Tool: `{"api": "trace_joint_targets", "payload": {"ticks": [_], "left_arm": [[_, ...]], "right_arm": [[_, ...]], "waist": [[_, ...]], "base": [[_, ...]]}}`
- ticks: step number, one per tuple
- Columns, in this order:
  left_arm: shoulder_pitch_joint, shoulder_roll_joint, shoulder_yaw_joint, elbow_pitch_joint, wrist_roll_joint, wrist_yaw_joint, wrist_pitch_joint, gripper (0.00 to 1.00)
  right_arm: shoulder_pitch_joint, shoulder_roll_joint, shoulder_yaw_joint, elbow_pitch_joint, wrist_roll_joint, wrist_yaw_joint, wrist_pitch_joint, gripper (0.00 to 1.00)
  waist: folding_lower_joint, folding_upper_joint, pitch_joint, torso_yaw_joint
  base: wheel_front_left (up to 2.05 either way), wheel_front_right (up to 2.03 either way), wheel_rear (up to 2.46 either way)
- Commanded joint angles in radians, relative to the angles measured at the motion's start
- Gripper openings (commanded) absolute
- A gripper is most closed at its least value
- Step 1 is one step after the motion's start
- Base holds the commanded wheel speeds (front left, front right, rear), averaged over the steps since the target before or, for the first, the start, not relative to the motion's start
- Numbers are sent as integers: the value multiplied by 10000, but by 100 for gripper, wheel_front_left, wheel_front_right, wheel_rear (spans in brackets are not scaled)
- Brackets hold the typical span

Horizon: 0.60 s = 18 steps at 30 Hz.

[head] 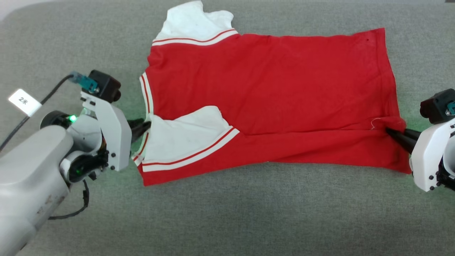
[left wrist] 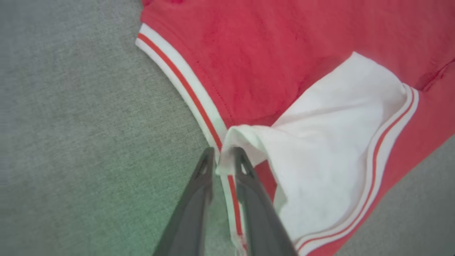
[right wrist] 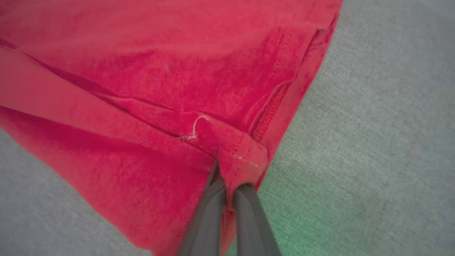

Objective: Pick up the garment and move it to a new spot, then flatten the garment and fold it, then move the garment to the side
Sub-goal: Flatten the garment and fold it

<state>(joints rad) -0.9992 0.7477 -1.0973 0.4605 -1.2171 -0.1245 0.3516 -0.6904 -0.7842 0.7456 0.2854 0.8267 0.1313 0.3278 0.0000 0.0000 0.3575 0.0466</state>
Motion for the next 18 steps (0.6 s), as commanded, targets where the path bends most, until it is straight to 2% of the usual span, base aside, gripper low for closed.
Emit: {"api": "trace_joint_targets", "payload": {"ticks": [1,2,3,11,18], "left_arm": [[-110,-57,31,102,-92,-40,41,100],[-124,-53,49,130,-128,-27,59,100],[-129,-62,53,153,-134,15,73,100],[-59,100,92,-184,-221,439,261,100],[413,326,265,-1026,-1094,1516,1138,100]], "right_arm": [[-162,-59,114,116,115,-11,182,74],[-223,-78,135,143,183,-11,234,98],[-251,-91,136,196,229,-11,248,100],[-359,-48,-24,476,376,-11,242,100],[-202,-61,-497,275,6,-11,-348,100]], "waist": [[0,0,-137,53],[0,0,-181,67],[0,0,-243,88],[0,0,-674,199],[0,0,-1008,194]], "base": [[0,0,0],[0,0,0],[0,0,0],[0,0,0],[0,0,0]]}}
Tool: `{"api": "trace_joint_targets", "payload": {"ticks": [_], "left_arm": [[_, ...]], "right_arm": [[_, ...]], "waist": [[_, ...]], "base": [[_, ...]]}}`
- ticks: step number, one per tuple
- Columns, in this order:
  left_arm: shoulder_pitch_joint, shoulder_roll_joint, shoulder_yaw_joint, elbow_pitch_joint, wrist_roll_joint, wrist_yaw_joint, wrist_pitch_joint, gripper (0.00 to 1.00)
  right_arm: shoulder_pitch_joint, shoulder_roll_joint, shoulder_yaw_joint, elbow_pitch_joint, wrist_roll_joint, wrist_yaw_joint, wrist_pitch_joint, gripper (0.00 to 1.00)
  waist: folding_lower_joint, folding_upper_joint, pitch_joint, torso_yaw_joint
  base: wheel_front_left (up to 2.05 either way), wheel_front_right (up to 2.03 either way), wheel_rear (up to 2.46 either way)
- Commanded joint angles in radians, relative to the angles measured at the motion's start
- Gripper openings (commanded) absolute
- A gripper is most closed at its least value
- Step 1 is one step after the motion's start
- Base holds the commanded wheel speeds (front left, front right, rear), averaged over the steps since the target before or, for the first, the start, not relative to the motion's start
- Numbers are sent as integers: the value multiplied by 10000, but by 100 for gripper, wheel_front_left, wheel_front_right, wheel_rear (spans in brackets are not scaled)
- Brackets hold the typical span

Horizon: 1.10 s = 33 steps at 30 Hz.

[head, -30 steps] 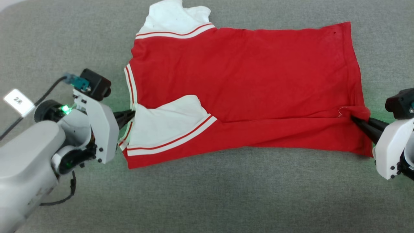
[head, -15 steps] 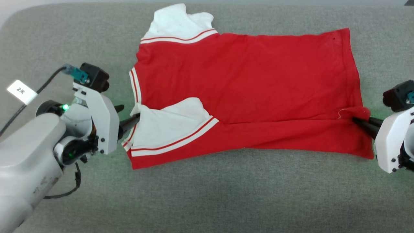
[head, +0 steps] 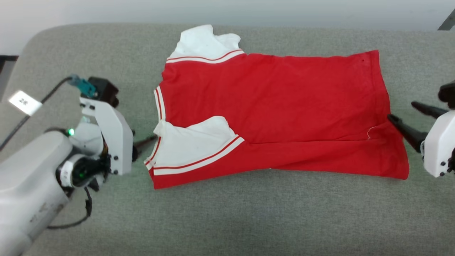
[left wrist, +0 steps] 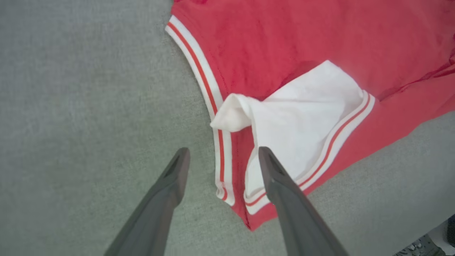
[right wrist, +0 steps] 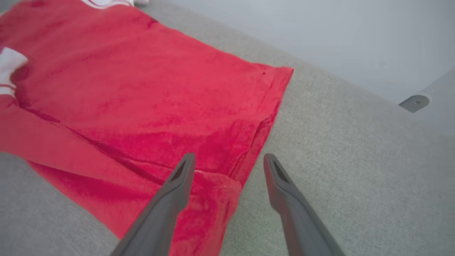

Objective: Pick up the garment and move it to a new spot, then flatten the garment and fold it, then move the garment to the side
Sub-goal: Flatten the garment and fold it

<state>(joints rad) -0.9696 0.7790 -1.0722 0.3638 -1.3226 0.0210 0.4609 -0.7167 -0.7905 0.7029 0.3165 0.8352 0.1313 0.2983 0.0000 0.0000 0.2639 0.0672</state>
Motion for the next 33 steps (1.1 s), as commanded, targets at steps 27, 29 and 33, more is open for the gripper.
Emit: {"api": "trace_joint_targets", "payload": {"ticks": [27,29,33], "left_arm": [[1679,705,-585,-638,-646,1712,1050,100],[1674,573,-567,-393,-663,1646,948,100],[1706,416,-785,100,-548,1649,1156,100]], "right_arm": [[4882,3715,-8001,-4095,-3114,-9,-1669,100],[5209,4079,-8205,-4505,-3285,-9,-1508,100],[5683,4676,-8393,-5091,-3408,-9,-1228,100]], "waist": [[0,0,44,-1237],[0,0,95,-1258],[0,0,202,-1271]], "base": [[0,0,0],[0,0,0],[0,0,0]]}}
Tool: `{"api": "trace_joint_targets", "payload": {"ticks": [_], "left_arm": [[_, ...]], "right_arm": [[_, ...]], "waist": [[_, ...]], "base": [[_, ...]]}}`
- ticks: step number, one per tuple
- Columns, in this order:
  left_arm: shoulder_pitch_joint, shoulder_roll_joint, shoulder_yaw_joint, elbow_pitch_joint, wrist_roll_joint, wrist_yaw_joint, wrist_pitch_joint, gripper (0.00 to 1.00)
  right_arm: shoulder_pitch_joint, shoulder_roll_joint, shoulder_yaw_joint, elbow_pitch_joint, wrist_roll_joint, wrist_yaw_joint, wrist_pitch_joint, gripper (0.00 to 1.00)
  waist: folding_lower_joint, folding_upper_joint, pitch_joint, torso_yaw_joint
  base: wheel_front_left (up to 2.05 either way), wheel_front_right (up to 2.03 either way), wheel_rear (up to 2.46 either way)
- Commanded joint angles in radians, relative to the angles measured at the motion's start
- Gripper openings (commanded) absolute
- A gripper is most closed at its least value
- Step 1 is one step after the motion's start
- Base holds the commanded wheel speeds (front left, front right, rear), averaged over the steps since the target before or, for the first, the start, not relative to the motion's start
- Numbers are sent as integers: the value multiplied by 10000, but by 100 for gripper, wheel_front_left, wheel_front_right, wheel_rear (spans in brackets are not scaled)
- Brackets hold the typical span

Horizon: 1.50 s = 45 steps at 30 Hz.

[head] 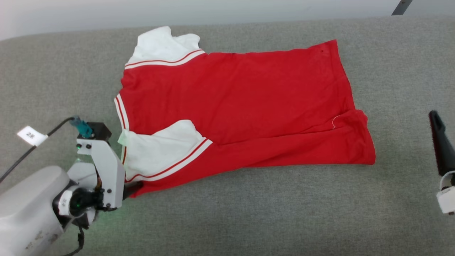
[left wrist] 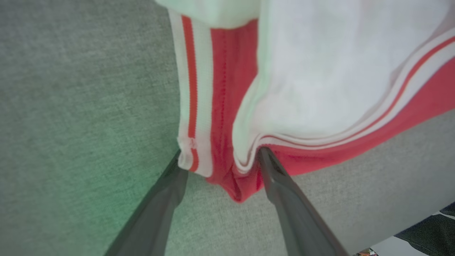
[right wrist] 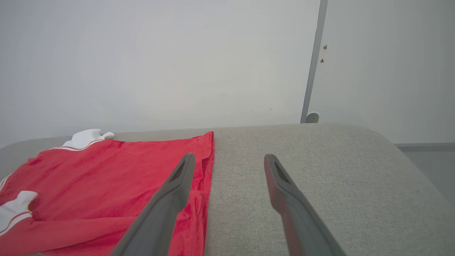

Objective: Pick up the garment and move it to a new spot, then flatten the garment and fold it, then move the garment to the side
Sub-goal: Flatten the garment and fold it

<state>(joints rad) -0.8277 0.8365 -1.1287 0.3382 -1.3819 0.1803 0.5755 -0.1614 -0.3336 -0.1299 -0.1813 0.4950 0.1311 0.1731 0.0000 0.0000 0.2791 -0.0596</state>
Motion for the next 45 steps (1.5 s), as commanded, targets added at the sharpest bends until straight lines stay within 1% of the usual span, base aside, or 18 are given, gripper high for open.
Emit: {"api": "trace_joint_targets", "payload": {"ticks": [1,2,3,5,7,11,16,23,27,30,31,32,33,34,40,45], "left_arm": [[288,-248,-216,431,21,6,6,58],[287,-326,-252,472,22,-105,29,36],[281,-369,-317,531,83,-196,61,0],[290,-426,-416,610,102,-382,185,0],[218,-498,-338,639,124,-520,33,0],[29,-611,-272,700,191,-674,-84,0],[-217,-815,-244,742,328,-755,-155,0],[-578,-1165,-176,853,438,-903,-228,0],[-711,-1307,-180,993,454,-944,-185,0],[-810,-1395,-154,1104,450,-1003,-193,0],[-826,-1411,-133,1143,432,-996,-204,0],[-844,-1422,-115,1185,417,-1007,-227,0],[-844,-1422,-115,1185,417,-1007,-227,0],[-874,-1450,-107,1262,421,-1067,-252,0],[-884,-1345,-7,1357,283,-1092,-163,0],[-924,-1083,106,1171,113,-952,57,0]], "right_arm": [[204,189,-107,-207,-26,-7,96,100],[272,284,-123,-268,-30,-7,158,100],[337,343,-78,-317,2,-7,254,100],[417,342,98,-359,200,-7,529,100],[547,259,389,-382,307,-7,987,100],[442,69,637,-352,625,-7,1896,100],[30,-266,923,90,826,-7,3062,100],[-1000,-563,1413,1507,761,-7,4490,100],[-1628,-474,1832,2380,890,-7,5061,100],[-1998,-542,2256,2995,803,-7,5501,100],[-2104,-561,2455,3156,830,-6,5618,78],[-2206,-591,2599,3311,809,-6,5660,33],[-2206,-591,2599,3311,809,-6,5660,33],[-2328,-684,2903,3542,834,-3,5779,0],[-2669,-1067,3099,3752,1210,-9,5670,0],[-2881,-1433,3151,3675,1377,-12,5682,0]], "waist": [[0,0,80,9],[0,0,109,16],[0,0,130,23],[0,0,190,29],[0,0,235,47],[0,0,331,112],[0,0,450,243],[0,0,678,484],[0,0,775,598],[0,0,829,677],[0,0,844,697],[0,0,859,713],[0,0,859,713],[0,0,874,761],[0,0,855,835],[0,0,734,826]], "base": [[0,0,0],[0,0,0],[0,0,0],[0,0,0],[0,0,0],[0,0,0],[0,0,0],[0,0,0],[0,0,0],[0,0,0],[0,0,0],[0,0,0],[0,0,0],[0,0,0],[0,0,0],[0,0,0]]}}
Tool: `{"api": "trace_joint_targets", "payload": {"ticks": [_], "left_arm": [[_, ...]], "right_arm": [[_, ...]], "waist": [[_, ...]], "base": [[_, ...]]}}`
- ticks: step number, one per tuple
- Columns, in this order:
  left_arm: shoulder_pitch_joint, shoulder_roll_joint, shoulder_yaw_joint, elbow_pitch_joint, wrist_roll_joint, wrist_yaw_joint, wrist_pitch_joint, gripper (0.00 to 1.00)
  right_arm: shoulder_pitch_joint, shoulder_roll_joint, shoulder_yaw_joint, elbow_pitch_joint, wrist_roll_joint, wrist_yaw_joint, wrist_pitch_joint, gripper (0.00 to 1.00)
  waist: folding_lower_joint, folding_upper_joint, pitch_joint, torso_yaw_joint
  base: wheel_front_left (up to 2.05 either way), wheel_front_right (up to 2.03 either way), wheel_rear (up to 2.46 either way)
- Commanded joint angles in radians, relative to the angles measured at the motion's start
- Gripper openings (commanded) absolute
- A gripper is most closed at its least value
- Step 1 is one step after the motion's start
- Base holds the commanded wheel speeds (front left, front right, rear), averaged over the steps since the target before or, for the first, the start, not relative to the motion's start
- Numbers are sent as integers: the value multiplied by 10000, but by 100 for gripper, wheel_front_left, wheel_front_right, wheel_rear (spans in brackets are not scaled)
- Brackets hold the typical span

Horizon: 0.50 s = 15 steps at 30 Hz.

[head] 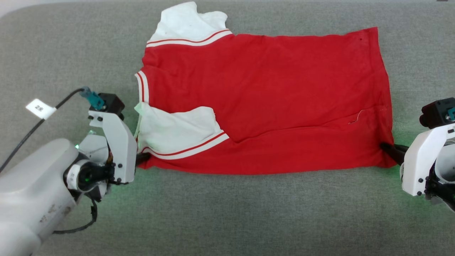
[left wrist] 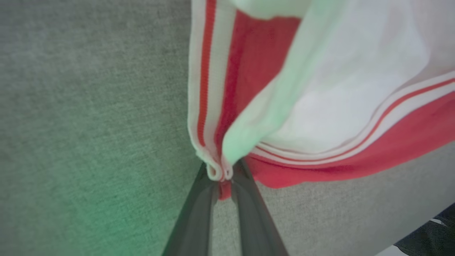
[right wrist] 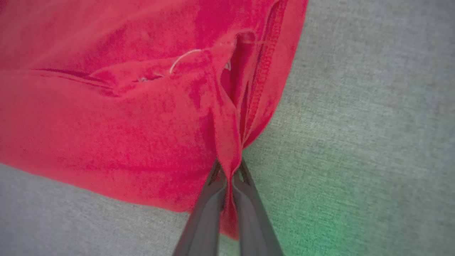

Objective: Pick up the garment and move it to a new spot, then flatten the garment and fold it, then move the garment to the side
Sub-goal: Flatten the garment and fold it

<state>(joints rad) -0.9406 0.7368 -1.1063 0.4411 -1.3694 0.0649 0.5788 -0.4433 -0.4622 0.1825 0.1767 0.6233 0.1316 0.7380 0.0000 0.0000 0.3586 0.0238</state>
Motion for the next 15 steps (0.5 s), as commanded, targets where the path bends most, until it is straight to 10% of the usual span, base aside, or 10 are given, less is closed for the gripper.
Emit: {"api": "trace_joint_targets", "payload": {"ticks": [1,15], "left_arm": [[204,-86,-118,142,-12,202,25,0],[538,951,-134,-1497,-342,1060,838,0]], "right_arm": [[-62,-146,27,95,95,-18,33,0],[723,-1161,216,-1071,760,-16,995,0]], "waist": [[0,0,-60,-9],[0,0,-672,175]], "base": [[0,0,0],[0,0,0]]}}
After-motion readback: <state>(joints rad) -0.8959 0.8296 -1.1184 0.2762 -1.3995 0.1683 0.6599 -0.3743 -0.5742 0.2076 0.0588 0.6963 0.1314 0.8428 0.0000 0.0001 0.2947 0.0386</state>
